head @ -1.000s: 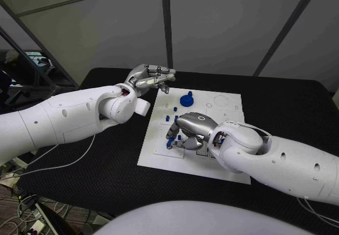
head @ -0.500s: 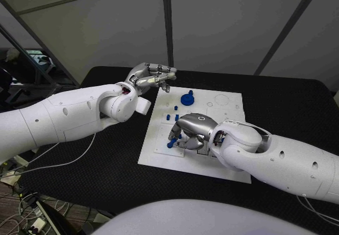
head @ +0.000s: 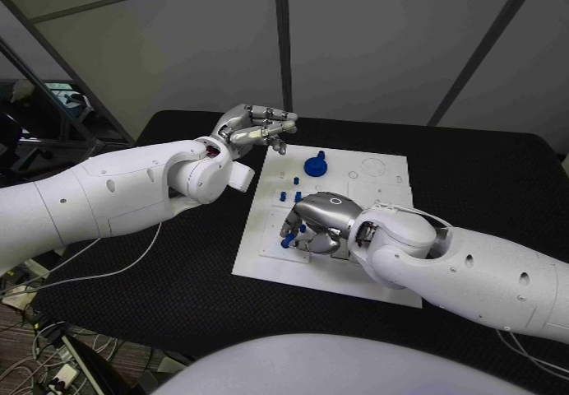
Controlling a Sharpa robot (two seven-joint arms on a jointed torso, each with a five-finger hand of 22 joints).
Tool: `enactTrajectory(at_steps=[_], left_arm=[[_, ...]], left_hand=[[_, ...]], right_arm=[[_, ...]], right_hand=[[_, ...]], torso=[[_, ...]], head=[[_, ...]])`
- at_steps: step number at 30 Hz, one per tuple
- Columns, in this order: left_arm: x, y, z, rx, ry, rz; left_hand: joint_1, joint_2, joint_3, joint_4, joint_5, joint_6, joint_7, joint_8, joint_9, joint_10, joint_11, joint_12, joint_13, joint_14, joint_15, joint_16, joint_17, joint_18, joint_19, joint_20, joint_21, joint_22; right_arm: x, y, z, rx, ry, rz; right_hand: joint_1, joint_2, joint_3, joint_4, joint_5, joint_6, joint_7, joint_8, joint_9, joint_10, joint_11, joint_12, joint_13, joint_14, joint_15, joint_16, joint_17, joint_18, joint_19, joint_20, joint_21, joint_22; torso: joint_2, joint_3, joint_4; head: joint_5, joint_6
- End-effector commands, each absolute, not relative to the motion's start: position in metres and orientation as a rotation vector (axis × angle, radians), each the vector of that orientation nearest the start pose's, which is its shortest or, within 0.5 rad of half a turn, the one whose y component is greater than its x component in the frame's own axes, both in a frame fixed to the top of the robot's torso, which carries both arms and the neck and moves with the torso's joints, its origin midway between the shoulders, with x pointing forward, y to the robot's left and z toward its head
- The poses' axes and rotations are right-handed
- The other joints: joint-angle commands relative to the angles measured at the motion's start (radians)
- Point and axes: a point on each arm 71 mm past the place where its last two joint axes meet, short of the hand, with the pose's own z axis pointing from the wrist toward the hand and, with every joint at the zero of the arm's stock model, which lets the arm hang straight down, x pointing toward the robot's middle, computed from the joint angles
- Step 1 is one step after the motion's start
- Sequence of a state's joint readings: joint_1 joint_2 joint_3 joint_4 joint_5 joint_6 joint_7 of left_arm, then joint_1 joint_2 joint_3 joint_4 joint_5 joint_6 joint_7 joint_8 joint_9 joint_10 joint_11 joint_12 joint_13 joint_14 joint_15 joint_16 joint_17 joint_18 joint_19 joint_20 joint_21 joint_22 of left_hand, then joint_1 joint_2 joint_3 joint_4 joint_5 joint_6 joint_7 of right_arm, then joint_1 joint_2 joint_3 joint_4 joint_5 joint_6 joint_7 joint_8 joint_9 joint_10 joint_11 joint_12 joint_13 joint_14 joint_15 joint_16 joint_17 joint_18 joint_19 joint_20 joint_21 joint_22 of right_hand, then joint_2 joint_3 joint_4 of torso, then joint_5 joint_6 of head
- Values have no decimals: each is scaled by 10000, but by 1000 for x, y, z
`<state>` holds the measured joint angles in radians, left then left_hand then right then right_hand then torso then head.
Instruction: Assemble the parts on the task board
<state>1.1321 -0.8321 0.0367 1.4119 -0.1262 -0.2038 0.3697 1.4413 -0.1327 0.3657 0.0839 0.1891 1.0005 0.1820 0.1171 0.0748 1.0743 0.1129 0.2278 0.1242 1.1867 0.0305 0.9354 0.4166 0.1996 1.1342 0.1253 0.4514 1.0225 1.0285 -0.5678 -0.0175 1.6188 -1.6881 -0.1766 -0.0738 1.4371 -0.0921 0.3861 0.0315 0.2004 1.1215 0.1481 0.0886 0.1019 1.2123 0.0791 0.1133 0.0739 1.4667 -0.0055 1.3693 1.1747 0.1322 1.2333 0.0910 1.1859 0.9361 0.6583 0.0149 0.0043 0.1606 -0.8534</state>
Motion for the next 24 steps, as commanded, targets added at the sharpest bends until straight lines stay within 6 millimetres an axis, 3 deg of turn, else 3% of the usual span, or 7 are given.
enactTrajectory(at_steps=[1,7,14,24], left_arm=[[505,230,-190,-10310,14426,-15504],[505,230,-190,-10312,14445,-15513],[505,229,-190,-10316,14482,-15533],[506,229,-191,-10335,14516,-15517]], left_hand=[[29,6,23,-56,46,-34,22,-15,-12,-61,5,31,-13,-60,-16,-57,-16,-181,-12,-13,-32,-13],[29,6,23,-56,46,-34,22,-15,-12,-61,5,31,-13,-60,-16,-57,-16,-181,-12,-13,-32,-13],[29,6,23,-56,46,-34,22,-15,-12,-61,5,31,-13,-60,-16,-57,-16,-181,-12,-13,-32,-13],[29,6,23,-56,46,-34,22,-15,-12,-61,5,31,-13,-60,-16,-57,-16,-181,-12,-13,-32,-13]], right_arm=[[397,-33,-239,-5948,17385,9667],[397,-32,-238,-5847,17136,9840],[397,-33,-235,-5601,16752,9958],[395,-39,-223,-4817,15486,10782]], right_hand=[[-226,-111,4,88,58,-364,137,-232,-108,-428,118,-290,-87,361,109,51,9,-75,-54,124,-84,-69],[-461,-441,-173,148,91,-1305,150,-284,-321,-1260,276,-490,-101,341,252,78,13,9,-269,296,-326,-420],[-464,-477,-461,90,82,-1767,87,-261,-343,-1954,358,-406,-85,254,319,-11,-188,90,-535,368,-648,-862],[-491,-488,-672,75,76,-1906,62,-259,-337,-2150,382,-300,-70,195,342,-98,-375,117,-623,398,-769,-1020]], torso=[[0,-3,1],[-2,4,-2],[-4,3,-6],[-6,14,-16]], head=[[2,-4],[4,-4],[-4,10],[-50,60]])
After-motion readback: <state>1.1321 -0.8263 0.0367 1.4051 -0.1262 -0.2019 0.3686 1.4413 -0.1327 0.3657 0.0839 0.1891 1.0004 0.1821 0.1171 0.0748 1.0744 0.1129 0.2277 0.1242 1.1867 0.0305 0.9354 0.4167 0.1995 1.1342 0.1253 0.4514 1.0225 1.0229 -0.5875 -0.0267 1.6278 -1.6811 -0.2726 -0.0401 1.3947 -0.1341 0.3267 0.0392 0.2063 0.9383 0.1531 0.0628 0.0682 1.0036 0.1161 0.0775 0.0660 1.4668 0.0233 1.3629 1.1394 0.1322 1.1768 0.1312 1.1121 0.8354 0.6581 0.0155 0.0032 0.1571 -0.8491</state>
